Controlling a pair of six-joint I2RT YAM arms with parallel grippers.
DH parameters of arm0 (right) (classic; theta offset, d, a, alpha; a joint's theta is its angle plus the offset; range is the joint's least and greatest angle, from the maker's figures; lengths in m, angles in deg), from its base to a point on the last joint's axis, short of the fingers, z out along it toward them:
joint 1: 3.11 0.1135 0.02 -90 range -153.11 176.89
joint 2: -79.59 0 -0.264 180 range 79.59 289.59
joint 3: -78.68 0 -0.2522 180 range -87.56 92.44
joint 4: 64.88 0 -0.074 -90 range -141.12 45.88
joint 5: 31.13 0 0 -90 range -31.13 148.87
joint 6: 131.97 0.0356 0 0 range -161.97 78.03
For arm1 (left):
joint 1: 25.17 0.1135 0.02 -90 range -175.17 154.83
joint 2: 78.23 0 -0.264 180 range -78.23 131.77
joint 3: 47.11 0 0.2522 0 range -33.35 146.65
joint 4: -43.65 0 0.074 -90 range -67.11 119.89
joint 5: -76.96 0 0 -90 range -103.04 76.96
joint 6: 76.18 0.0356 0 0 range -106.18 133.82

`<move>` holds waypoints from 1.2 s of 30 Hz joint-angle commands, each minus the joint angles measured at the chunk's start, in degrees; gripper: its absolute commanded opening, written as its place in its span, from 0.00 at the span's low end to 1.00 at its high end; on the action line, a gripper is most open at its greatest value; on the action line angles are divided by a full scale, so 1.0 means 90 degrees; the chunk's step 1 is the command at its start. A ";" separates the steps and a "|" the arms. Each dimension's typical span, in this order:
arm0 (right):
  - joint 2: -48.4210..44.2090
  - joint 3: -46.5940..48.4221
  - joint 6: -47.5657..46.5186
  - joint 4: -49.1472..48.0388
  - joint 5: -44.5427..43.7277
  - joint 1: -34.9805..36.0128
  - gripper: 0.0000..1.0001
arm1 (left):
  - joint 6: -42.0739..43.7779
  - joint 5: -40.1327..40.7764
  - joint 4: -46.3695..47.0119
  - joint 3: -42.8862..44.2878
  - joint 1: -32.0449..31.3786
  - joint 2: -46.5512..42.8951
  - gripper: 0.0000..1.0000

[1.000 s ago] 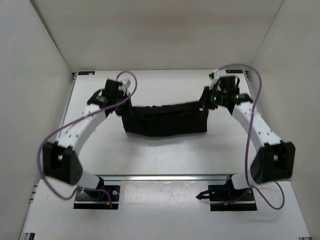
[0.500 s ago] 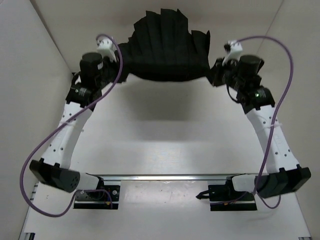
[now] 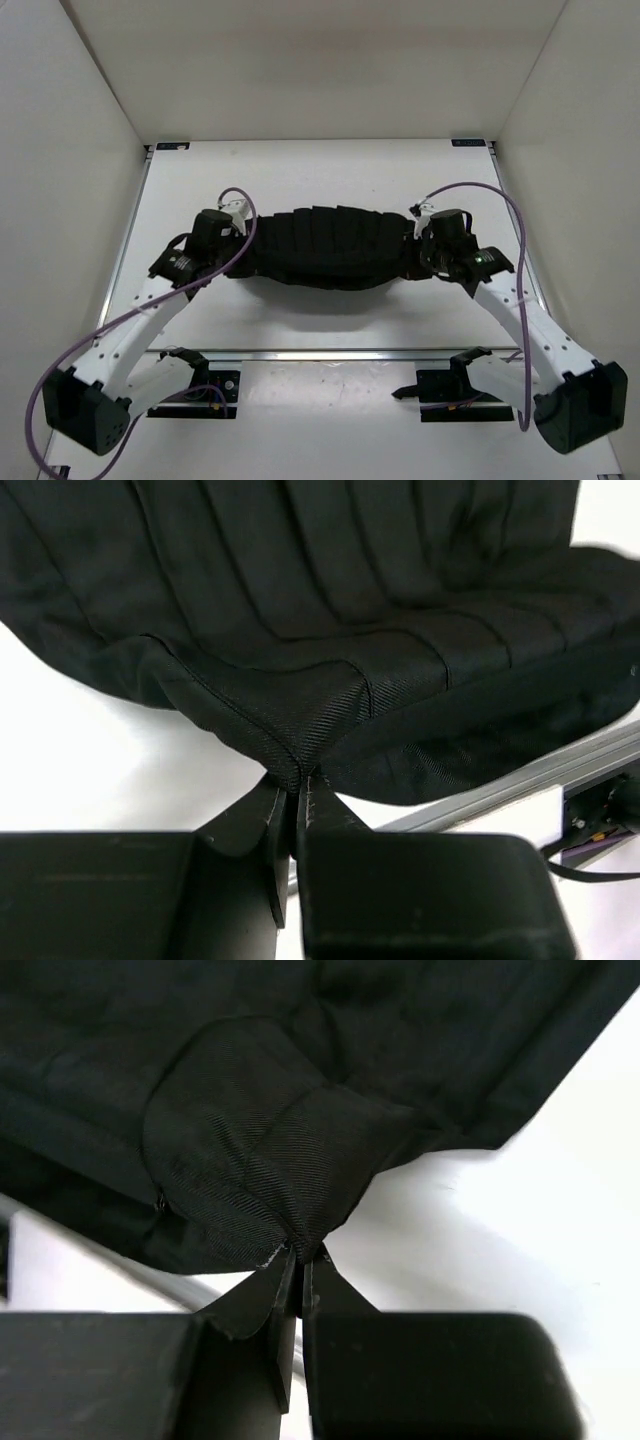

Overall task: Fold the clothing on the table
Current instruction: Fold the skirt

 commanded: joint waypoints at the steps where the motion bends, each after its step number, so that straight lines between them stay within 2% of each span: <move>1: -0.0617 0.0214 0.0283 0.0174 -0.0991 0.0247 0.00 | -0.0054 0.1164 -0.0802 0.0561 0.0356 -0.0565 0.00; 2: -0.0618 0.0340 0.0245 0.0145 -0.0923 0.0092 0.01 | 0.0073 0.1057 -0.0822 0.0650 0.0609 -0.0478 0.00; 4: -0.0434 0.0526 -0.0077 -0.0206 -0.0116 -0.0386 0.00 | 0.0249 0.0881 -0.0686 0.0990 0.0855 -0.0146 0.00; 7: 0.0220 0.0799 -0.0389 -0.0919 0.0512 -0.1090 0.00 | 0.0377 0.0783 -0.0344 0.1304 0.0817 0.0877 0.00; 12: 0.1761 0.1463 -0.0771 -0.1749 0.0298 -0.1178 0.00 | 0.0426 0.0344 0.0592 0.1548 0.0982 0.2137 0.00; 16: 0.2818 0.3285 -0.1054 -0.1439 0.0426 -0.1530 0.00 | 0.0815 0.0616 0.0225 0.3518 0.0915 0.3630 0.00; 18: 0.3014 0.4157 -0.1172 -0.1331 -0.0031 -0.1444 0.00 | 0.1020 0.1122 -0.0097 0.5144 0.0778 0.4139 0.00; 20: 0.3132 0.5113 -0.1396 -0.1184 -0.0305 -0.1491 0.00 | 0.1226 0.1465 -0.0207 0.6094 0.0680 0.4493 0.00; 21: 0.3238 0.5262 -0.1387 -0.1184 -0.0423 -0.1472 0.00 | 0.1265 0.1602 -0.0159 0.6506 0.0680 0.4504 0.00; 23: 0.3230 0.5663 -0.1367 -0.1038 -0.0502 -0.1569 0.00 | 0.1256 0.1496 0.0026 0.6733 0.0757 0.4446 0.00; 26: 0.2890 0.5160 -0.1416 -0.0988 -0.0609 -0.1492 0.00 | 0.1236 0.1397 0.0154 0.6269 0.0885 0.4037 0.00; 30: 0.2079 0.3374 -0.1329 -0.1086 -0.1029 -0.1316 0.00 | 0.1325 0.1398 0.0554 0.4240 0.0720 0.3051 0.00; 32: 0.1553 0.2600 -0.1104 -0.1018 -0.0758 -0.1335 0.00 | 0.1237 0.1301 0.0594 0.3137 0.0593 0.2632 0.00; 35: 0.0780 0.1108 -0.0782 -0.0872 -0.0873 -0.1092 0.00 | 0.0974 0.1290 0.0467 0.1993 0.0349 0.2015 0.00; 36: 0.0469 0.0910 -0.0714 -0.0707 -0.0941 -0.0936 0.00 | 0.0847 0.1165 0.0312 0.1592 0.0251 0.1772 0.00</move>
